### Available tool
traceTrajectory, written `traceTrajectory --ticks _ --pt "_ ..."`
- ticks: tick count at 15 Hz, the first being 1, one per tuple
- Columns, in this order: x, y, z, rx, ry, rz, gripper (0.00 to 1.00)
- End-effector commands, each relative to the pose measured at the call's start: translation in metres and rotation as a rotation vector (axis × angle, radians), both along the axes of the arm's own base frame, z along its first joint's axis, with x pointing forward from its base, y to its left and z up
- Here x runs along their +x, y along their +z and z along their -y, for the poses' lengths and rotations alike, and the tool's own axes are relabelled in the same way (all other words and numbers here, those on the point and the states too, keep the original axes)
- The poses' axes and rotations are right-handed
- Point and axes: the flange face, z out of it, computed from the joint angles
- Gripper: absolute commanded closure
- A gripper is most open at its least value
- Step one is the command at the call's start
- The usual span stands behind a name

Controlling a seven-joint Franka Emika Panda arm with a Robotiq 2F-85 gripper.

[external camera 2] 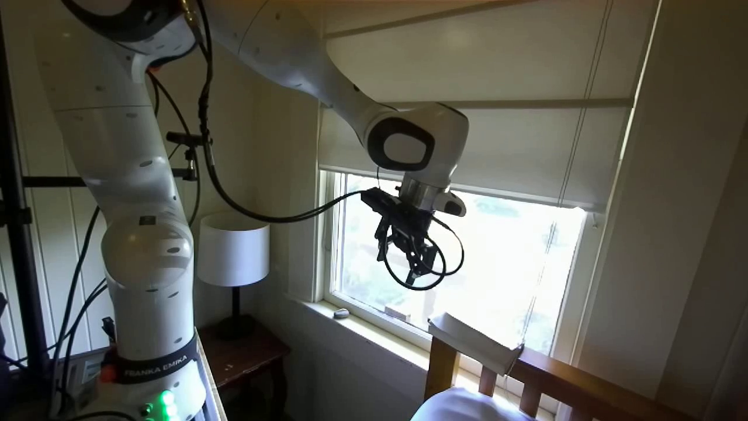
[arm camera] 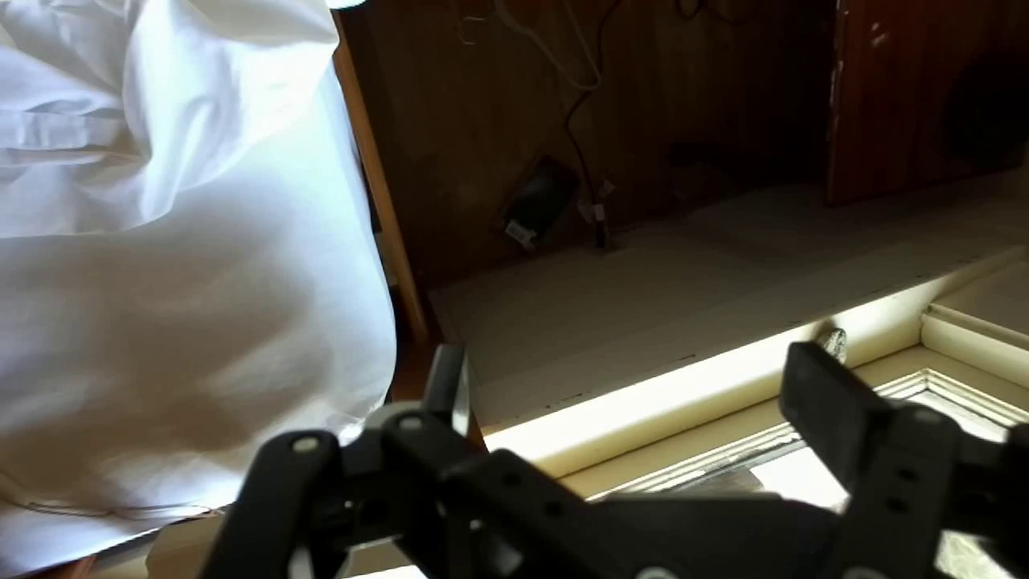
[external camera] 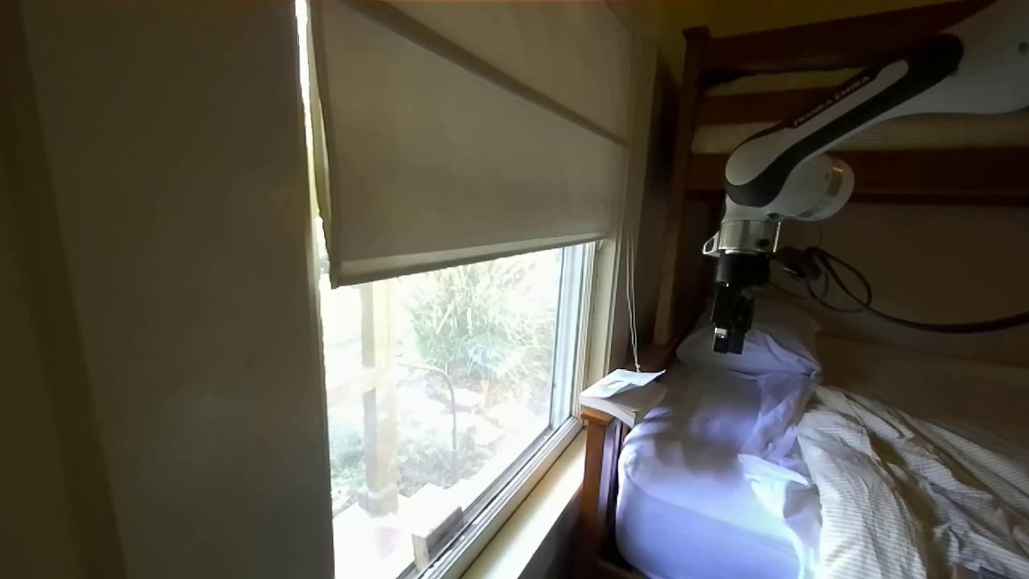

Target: Pick up the book

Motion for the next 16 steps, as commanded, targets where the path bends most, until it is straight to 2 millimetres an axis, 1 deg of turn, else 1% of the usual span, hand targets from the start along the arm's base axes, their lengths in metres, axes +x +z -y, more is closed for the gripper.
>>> traceTrajectory --ticks 1,8,9,13,16 --pt "0.000 0.000 0.000 0.000 0.000 -0.001 0.00" --pt "0.000 0.000 0.000 0.000 0.000 -0.001 0.00" --pt "0.007 -0.002 0.008 0.007 -0.097 0.029 0.00" --pt "0.023 -0.015 0.038 0.067 -0.308 0.104 0.00" --pt "0.037 -0.031 0.073 0.056 -0.467 0.102 0.00"
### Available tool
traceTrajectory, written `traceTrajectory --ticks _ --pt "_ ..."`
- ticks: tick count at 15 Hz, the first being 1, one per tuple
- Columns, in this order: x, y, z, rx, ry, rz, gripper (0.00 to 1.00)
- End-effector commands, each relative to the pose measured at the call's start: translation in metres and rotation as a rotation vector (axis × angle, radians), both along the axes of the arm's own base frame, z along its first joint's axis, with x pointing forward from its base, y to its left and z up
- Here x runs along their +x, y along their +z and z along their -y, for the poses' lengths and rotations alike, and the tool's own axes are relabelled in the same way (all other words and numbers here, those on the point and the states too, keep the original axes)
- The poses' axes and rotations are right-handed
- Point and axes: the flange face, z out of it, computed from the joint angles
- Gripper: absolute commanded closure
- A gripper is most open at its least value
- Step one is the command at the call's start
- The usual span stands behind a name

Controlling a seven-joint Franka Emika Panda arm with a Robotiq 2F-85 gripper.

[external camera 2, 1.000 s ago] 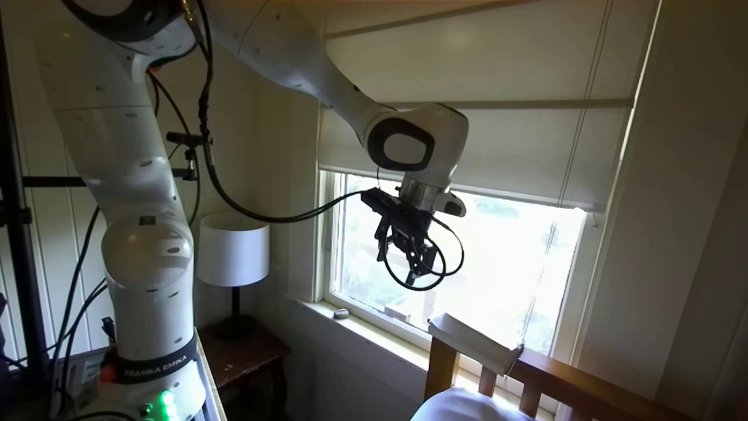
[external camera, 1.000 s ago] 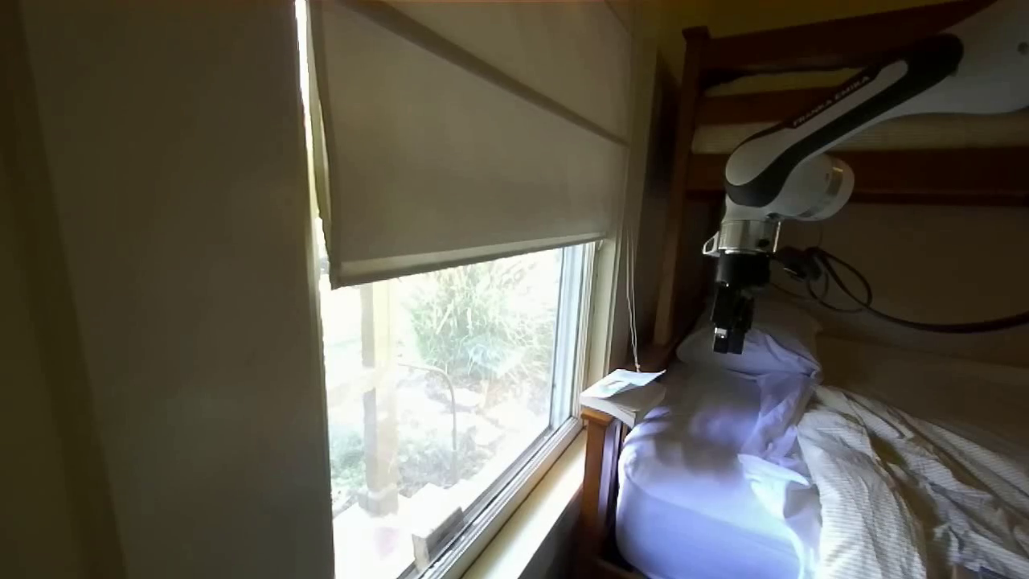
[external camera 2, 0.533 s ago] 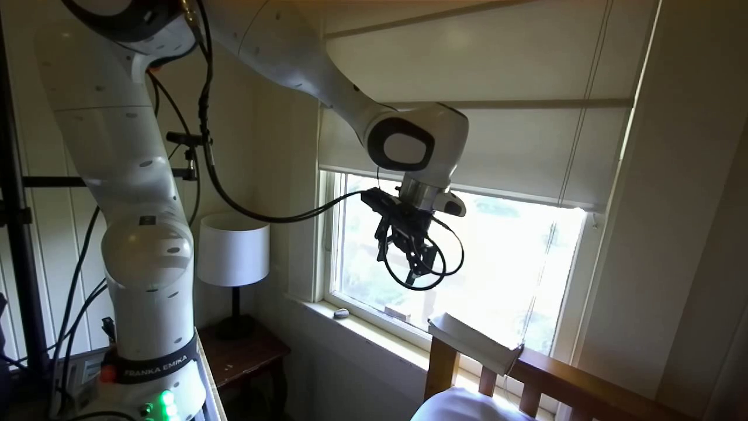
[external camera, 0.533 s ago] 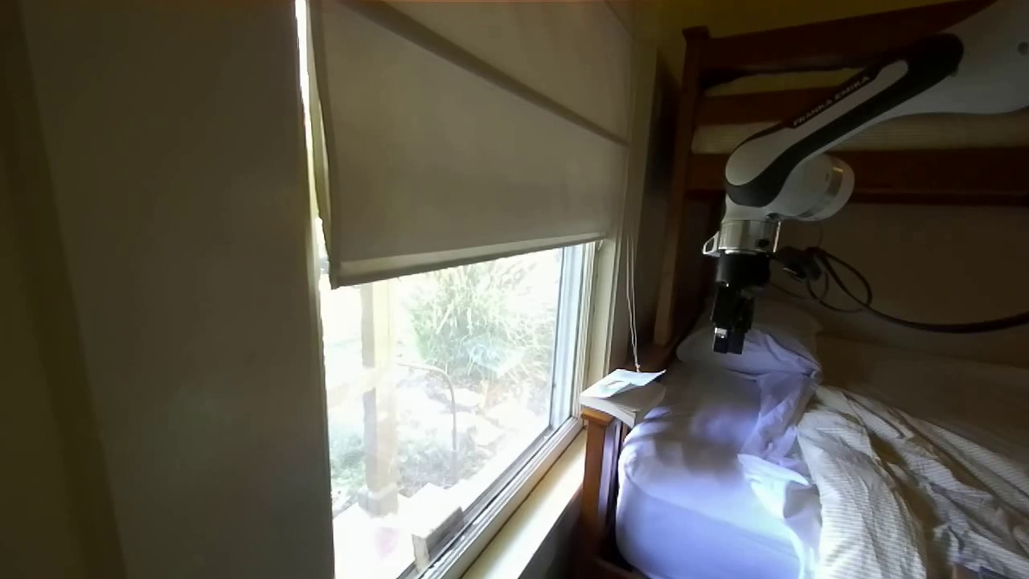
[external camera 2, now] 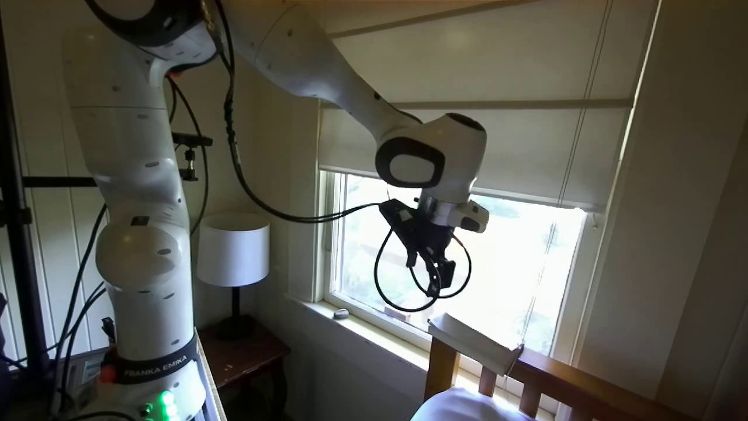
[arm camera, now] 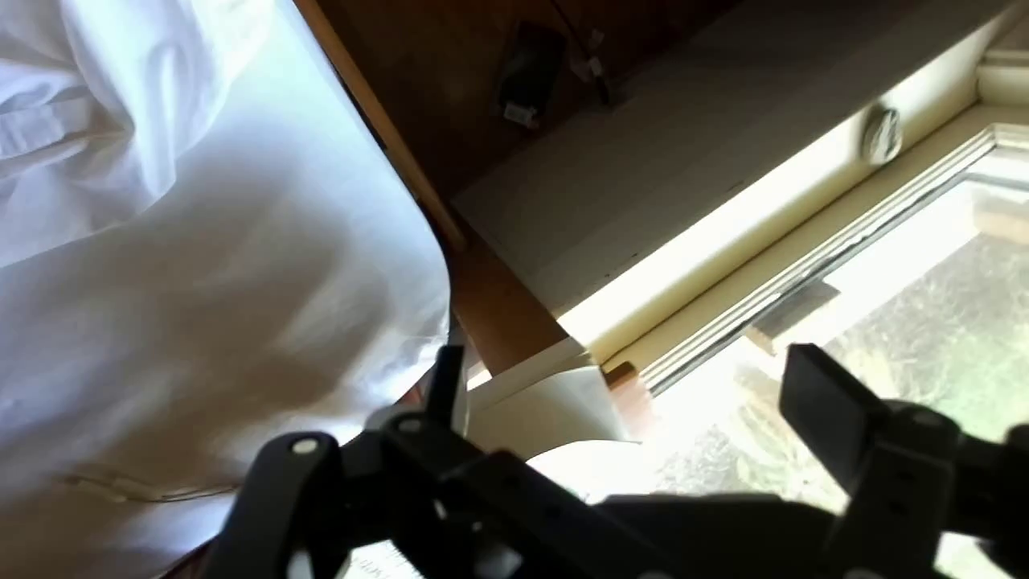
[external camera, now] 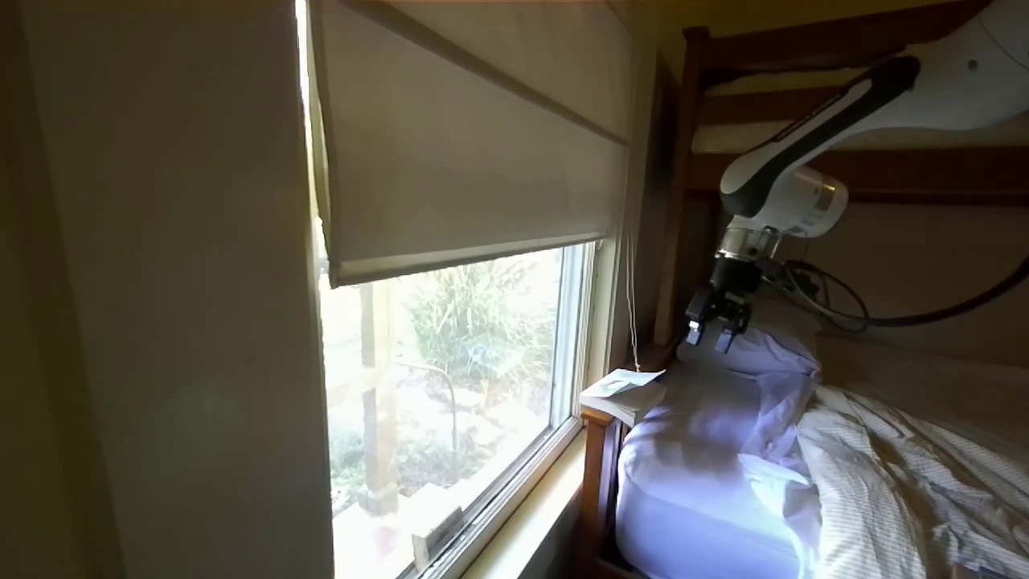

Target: Pick up the book

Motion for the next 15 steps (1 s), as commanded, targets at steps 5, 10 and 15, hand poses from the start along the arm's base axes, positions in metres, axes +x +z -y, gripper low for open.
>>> traceTrajectory --ticks 5,10,15 --pt "0.027 -0.045 0.075 0.077 -0.392 -0.066 0.00" --pt "0.012 -0.088 0.090 0.162 -0.639 -0.112 0.00" --pt "-0.002 -0.105 0.083 0.254 -0.735 0.019 0.00"
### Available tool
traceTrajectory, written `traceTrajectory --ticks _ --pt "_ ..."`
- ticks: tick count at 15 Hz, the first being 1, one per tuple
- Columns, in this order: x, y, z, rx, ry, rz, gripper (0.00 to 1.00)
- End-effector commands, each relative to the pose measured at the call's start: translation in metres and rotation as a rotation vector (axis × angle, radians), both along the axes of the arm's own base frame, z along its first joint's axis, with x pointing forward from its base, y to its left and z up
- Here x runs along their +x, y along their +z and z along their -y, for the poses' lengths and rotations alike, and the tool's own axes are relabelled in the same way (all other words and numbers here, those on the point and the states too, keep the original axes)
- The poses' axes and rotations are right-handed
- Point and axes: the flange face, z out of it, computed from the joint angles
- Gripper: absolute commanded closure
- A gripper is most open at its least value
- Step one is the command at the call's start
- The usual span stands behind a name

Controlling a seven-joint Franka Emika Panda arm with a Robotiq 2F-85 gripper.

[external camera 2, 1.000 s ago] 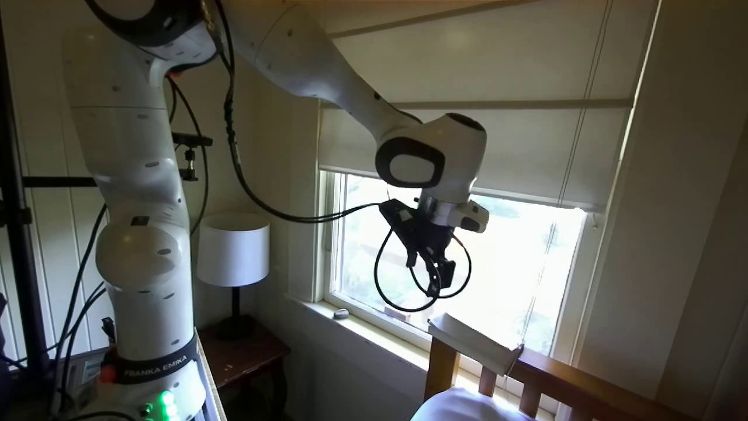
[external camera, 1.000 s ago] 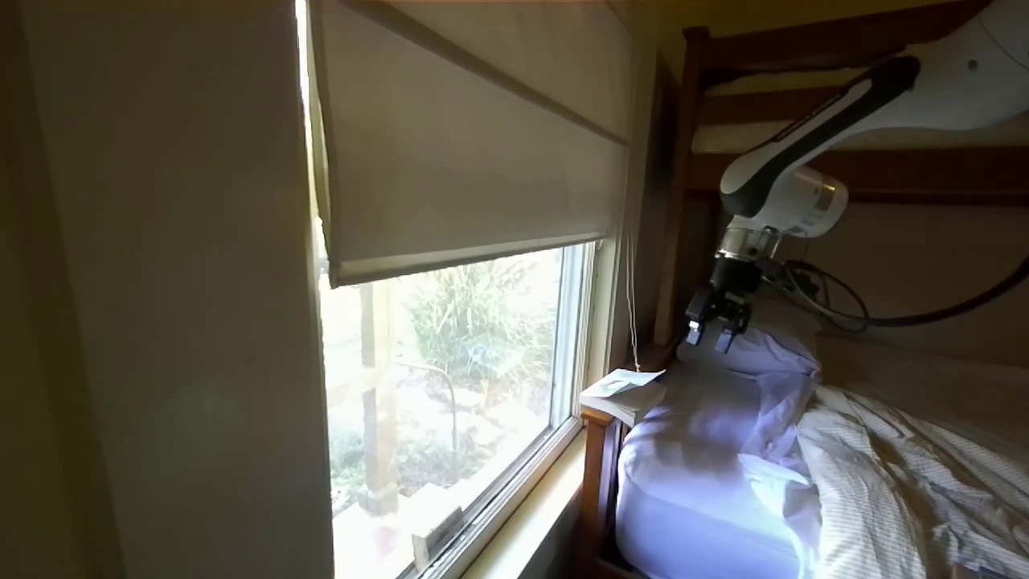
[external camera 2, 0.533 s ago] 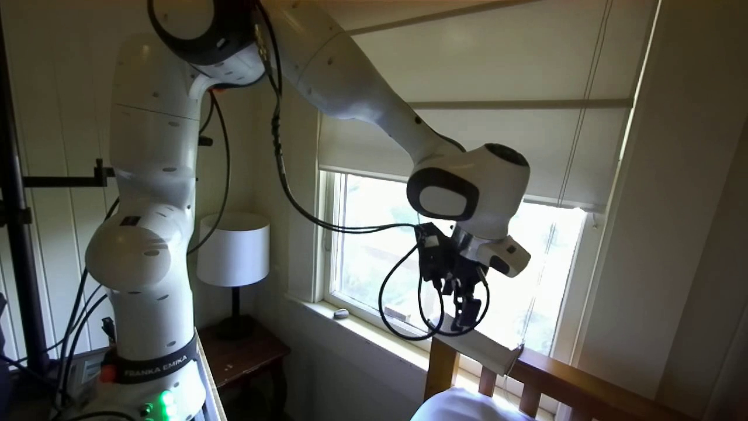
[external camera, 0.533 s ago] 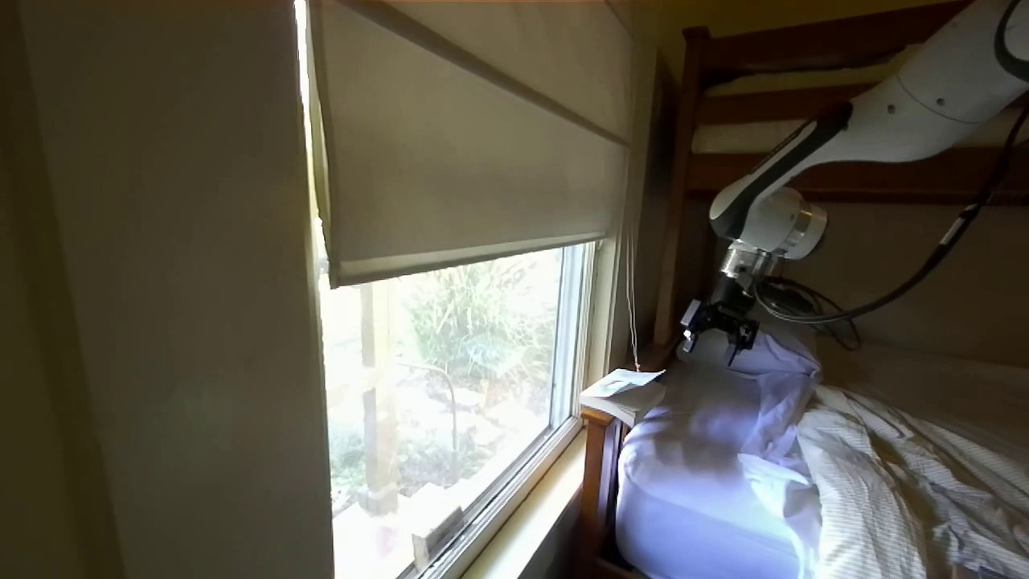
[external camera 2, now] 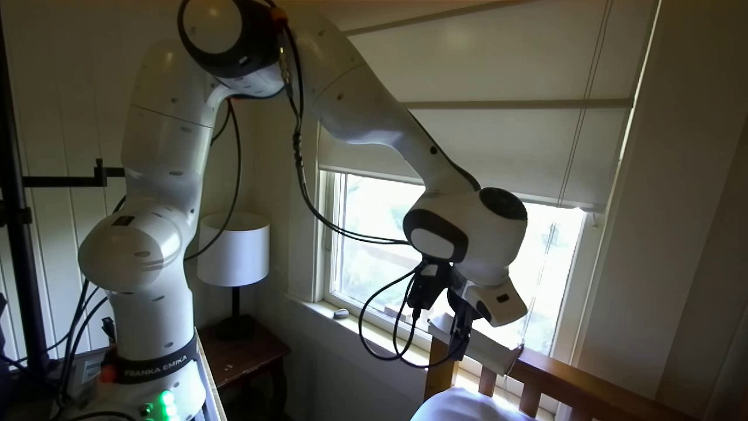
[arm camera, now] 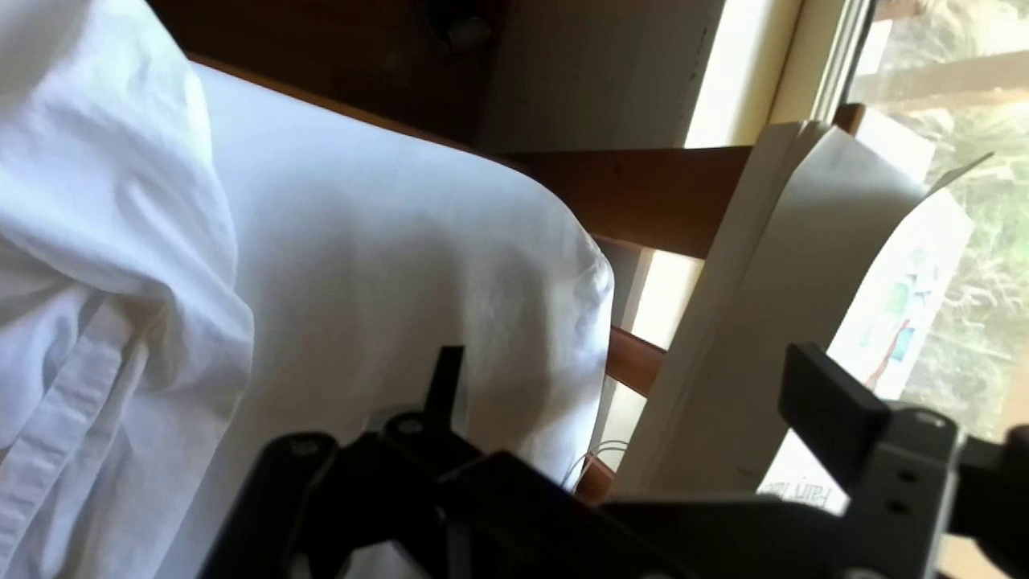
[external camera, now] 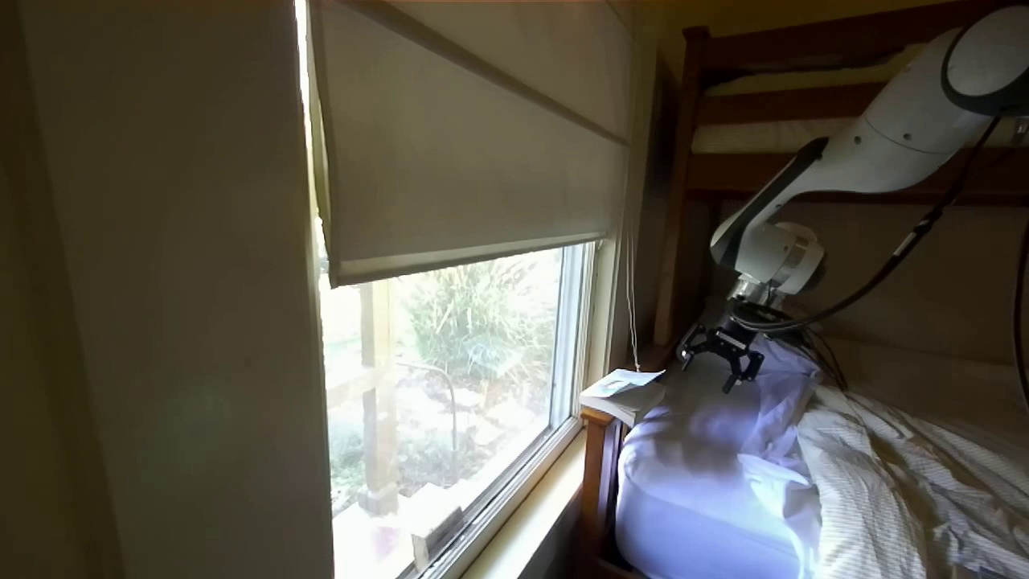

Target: Pick up the book

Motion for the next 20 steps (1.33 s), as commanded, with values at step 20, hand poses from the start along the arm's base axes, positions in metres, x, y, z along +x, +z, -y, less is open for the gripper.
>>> traceTrajectory --ticks 20 --pt "0.001 -0.065 0.001 0.111 -0.202 0.293 0.00"
